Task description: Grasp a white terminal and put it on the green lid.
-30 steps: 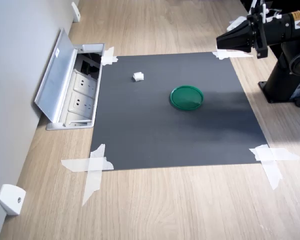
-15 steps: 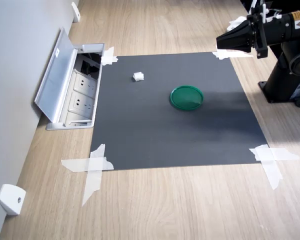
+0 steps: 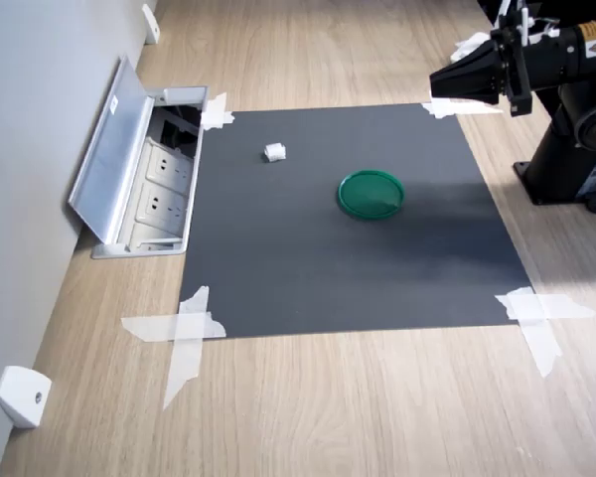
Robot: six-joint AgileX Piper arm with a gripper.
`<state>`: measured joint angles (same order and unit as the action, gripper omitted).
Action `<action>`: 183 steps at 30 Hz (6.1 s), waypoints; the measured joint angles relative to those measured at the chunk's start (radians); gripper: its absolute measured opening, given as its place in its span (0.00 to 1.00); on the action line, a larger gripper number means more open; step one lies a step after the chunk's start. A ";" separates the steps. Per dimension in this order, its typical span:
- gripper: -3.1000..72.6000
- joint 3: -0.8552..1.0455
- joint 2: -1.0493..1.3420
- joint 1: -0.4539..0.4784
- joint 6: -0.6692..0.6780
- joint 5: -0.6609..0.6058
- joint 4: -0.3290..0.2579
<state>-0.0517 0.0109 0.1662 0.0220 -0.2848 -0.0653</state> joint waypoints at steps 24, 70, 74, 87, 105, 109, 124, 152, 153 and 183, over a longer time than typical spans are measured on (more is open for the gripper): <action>0.03 -0.294 -0.310 0.000 0.054 -0.076 0.009; 0.82 -1.152 -1.621 0.000 0.360 -0.638 0.065; 0.82 -1.251 -1.718 0.000 0.367 -0.659 0.065; 0.82 -1.317 -1.874 0.014 0.375 -0.674 0.083; 0.82 -1.324 -1.936 0.090 0.518 -0.636 0.029; 0.82 -1.345 -1.963 0.090 0.528 -0.634 0.026; 0.81 -1.376 -2.009 0.090 0.546 -0.625 0.020; 0.44 -1.387 -2.024 0.095 0.548 -0.616 0.028; 0.43 -1.387 -2.024 0.095 0.548 -0.616 0.028; 0.42 -0.891 -1.469 -0.129 0.552 -0.676 -0.026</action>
<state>-0.9426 -1.4586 0.0369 0.5741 -0.9604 -0.0918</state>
